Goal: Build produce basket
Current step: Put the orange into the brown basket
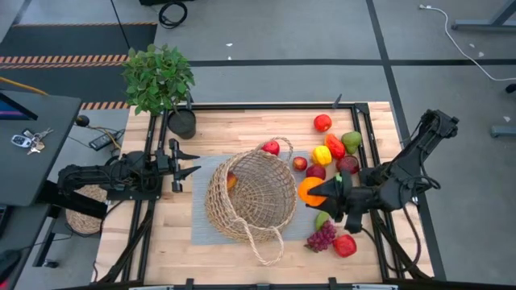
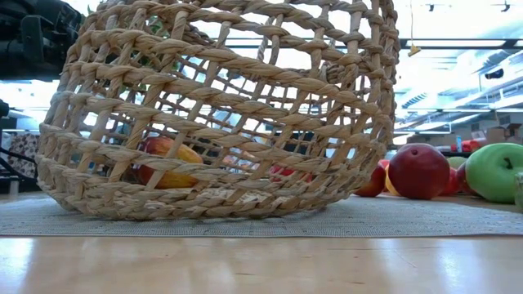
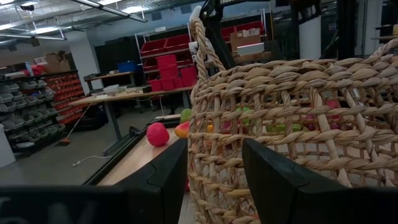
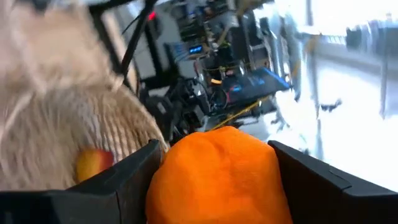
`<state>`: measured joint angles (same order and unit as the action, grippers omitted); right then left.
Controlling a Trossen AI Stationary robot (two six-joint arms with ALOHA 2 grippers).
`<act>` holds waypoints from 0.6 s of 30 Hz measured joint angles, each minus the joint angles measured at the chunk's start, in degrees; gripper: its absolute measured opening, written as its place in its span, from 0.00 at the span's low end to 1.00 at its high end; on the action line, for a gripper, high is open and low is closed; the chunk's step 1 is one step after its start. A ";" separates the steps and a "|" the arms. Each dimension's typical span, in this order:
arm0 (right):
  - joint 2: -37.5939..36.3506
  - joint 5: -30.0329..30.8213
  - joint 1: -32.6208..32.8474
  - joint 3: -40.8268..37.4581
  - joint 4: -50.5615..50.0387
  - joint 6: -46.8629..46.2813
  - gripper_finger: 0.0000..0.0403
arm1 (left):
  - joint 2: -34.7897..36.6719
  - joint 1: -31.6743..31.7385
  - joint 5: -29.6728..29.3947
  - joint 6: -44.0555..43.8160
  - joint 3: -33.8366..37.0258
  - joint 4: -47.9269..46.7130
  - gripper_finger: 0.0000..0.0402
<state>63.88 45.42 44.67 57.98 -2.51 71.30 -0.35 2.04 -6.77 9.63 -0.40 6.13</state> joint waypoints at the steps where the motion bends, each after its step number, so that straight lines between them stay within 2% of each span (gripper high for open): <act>1: 0.00 -0.01 0.24 0.00 -1.60 1.89 0.71 | 0.01 0.00 -0.01 0.00 0.00 0.00 0.40; 5: 0.09 1.04 1.25 -0.02 -6.55 4.99 0.71 | -0.01 0.01 0.00 0.00 0.00 0.00 0.40; 14: 4.16 11.93 3.31 -0.07 -7.14 14.35 0.71 | 0.00 -0.01 0.00 0.00 0.00 0.00 0.40; 18: 5.63 11.93 3.32 -0.07 -6.90 14.03 0.71 | 0.01 0.01 -0.01 0.00 0.01 0.00 0.40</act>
<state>69.51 57.34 47.99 57.91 -9.41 85.34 -0.34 2.04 -6.78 9.63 -0.39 6.13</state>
